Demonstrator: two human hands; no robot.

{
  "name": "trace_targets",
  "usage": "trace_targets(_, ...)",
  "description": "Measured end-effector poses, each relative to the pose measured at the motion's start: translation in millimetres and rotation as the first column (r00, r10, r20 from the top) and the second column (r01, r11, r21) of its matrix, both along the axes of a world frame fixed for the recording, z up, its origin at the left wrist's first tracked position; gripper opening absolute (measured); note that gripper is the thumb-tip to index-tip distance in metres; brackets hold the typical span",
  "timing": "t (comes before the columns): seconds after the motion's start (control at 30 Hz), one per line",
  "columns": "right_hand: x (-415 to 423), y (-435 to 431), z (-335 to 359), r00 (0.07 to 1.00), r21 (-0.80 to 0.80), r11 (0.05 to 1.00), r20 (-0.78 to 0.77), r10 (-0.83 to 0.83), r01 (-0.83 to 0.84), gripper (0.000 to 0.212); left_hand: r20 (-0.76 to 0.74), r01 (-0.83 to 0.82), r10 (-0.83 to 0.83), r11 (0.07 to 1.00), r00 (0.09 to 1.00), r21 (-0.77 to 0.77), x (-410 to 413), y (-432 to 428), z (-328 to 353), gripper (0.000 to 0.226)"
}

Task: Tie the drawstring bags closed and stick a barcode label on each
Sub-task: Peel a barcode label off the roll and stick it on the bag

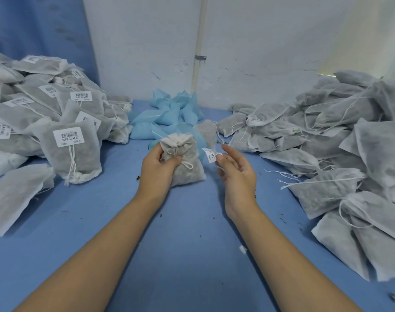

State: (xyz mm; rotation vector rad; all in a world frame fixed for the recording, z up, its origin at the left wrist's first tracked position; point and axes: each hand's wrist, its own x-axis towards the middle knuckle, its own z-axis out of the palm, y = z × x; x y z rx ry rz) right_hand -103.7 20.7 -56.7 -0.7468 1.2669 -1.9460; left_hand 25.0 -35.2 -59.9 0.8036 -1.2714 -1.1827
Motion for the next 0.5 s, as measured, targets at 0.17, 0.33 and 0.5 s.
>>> trace_targets(0.17,12,1,8,0.993,-0.008,0.999,0.113,0.033,-0.032,0.022,-0.041,-0.140,0.137,0.985,0.990,-0.105,-10,7,7,0.036)
trace_targets(0.33,26,3,10,0.970,0.000,0.994,0.220,0.106,-0.108,0.020,-0.101,-0.257,0.244,0.955,0.965,-0.150,-16,14,15,0.045)
trace_targets(0.5,36,3,8,0.957,0.089,0.982,0.254,0.137,-0.165,0.015,-0.121,-0.303,0.286,0.941,0.950,-0.150,-15,14,17,0.045)
